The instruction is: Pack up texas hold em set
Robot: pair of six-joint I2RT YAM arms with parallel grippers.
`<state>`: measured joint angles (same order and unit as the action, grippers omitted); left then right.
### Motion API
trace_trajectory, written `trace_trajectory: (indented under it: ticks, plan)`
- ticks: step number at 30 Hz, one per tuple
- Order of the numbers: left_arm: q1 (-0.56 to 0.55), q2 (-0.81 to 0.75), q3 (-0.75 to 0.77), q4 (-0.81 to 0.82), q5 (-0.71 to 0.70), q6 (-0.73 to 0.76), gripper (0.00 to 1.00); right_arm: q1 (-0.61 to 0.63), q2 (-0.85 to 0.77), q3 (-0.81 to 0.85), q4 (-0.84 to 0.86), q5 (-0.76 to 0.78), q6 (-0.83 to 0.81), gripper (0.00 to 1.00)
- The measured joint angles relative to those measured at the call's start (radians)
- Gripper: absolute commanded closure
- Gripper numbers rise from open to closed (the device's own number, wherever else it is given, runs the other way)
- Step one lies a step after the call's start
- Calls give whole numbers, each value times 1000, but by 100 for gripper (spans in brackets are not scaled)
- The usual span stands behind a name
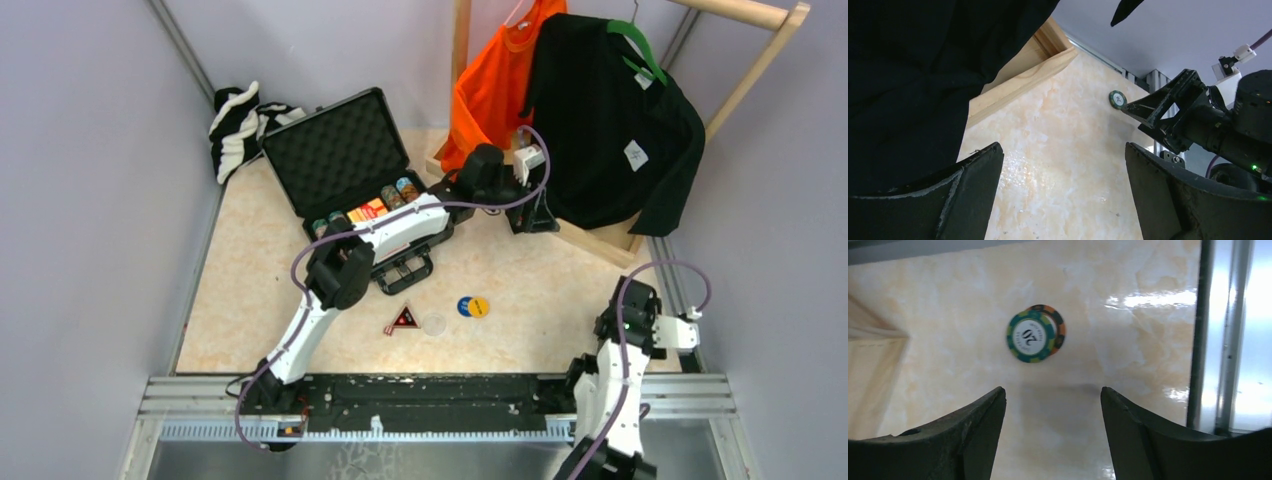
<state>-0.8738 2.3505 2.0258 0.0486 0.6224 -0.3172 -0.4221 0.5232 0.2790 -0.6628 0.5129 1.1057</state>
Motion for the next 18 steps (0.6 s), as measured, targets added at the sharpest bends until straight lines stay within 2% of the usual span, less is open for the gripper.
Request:
trace_trajectory:
  ticks: [4, 11, 18]
  plan:
    - [-6, 0, -14, -5, -20, -3, 4, 0, 172, 19, 11, 53, -1, 37]
    - [-8, 0, -7, 28, -19, -22, 4, -1, 290, 88, 69, 118, -70, 37]
    - [-8, 1, -13, 72, -11, -43, 3, -58, 450, 190, 132, 74, -147, 36]
